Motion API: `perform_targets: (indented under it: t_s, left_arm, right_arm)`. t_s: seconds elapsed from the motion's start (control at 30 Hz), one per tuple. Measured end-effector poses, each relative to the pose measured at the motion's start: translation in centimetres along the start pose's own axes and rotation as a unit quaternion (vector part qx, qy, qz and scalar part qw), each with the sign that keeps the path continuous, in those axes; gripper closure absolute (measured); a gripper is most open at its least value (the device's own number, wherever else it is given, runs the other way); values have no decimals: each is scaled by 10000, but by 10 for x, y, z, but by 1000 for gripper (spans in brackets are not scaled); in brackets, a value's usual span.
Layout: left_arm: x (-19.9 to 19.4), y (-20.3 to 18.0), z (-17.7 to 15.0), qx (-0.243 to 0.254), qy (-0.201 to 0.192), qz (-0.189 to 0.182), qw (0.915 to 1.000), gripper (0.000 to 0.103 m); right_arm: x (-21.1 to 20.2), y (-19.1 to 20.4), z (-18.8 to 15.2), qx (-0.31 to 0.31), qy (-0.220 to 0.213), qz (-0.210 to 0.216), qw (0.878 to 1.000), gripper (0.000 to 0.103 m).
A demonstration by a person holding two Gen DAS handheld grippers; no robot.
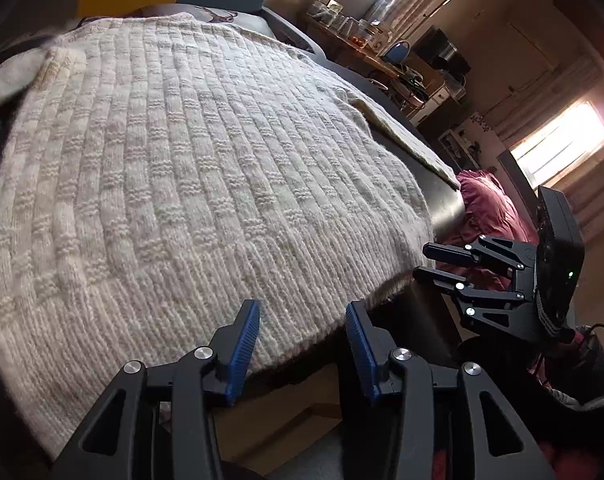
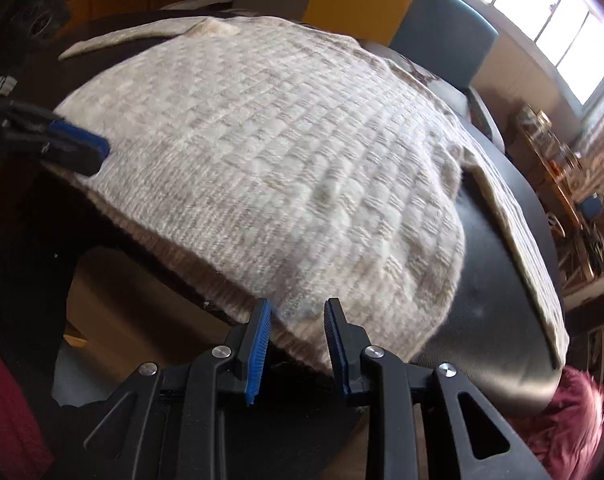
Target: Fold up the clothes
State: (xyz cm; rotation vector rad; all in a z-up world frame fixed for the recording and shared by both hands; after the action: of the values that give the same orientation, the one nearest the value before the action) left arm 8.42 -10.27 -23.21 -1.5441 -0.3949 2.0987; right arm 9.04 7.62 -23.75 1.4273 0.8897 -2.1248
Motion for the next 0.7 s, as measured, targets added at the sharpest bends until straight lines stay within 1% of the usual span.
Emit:
perform_targets:
  t_s: [0.03,0.07,0.1,0.17,0.23,0.27,0.33,0.37,0.4,0.47,0.53,0.6,0.63,0.7]
  left_arm:
    - [-1,2,0,-54,-29,-11,10000,57]
    - [-2,4,-1,-108,-57,-22,9999,57]
    - [-4,6,0,-143,-91,-8,9999,57]
    - [-5,7,1,-79,-140,149,9998,57]
    - [-5,6,2,15,-142,342,9993,57]
    - [-5,5,2,67,-124,393,9991,57]
    - [-10,1,0,199,-175,466,9986,57]
    - [-13,0,-1,255,-201,480,9983,54]
    - [-12,2,-2,247,-185,497,9983,49]
    - [-10,6,-3,232,-153,532,9982,48]
    - [-8,11,-2,135,-170,489,9986,48]
    - [-11,14,2,58,-286,496,9983,48]
    - [-14,14,6,50,-370,562,9977,48]
    - [-19,16,12,17,-520,693,9962,47]
  right_arm:
    - [3,0,2,7,2,-41,10000,92]
    - [5,-3,3,124,27,38,9999,96]
    - [3,-8,5,308,20,218,9993,97]
    - [-9,-20,6,714,-109,633,9954,99]
    - [-40,-28,4,928,-423,1049,9892,99]
    - [-50,-31,2,990,-501,1218,9863,99]
    - [-53,-35,-7,1059,-379,1428,9833,100]
    - [-44,-34,-12,1064,-197,1435,9837,100]
    - [-33,-33,-17,1085,-19,1441,9836,100]
    - [-7,-32,-25,1173,318,1459,9818,103]
    - [10,-28,-30,1194,525,1452,9808,103]
    - [16,-29,-33,1246,600,1464,9795,103]
    - [15,-30,-33,1282,577,1555,9778,103]
    - [1,-38,-29,1423,316,1855,9718,103]
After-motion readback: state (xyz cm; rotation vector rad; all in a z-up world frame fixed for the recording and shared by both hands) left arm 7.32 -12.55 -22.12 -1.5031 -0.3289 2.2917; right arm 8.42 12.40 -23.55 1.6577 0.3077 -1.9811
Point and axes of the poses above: each gripper's, at about its wrist camera, not at the fingertips, and x roughly the way its jaws point, y to its left, z to its top, the point moved 3 cm from there along x, roughly the way its jaws point, and after that the axes turned 10 degrees about y, right-handed, at the moved point
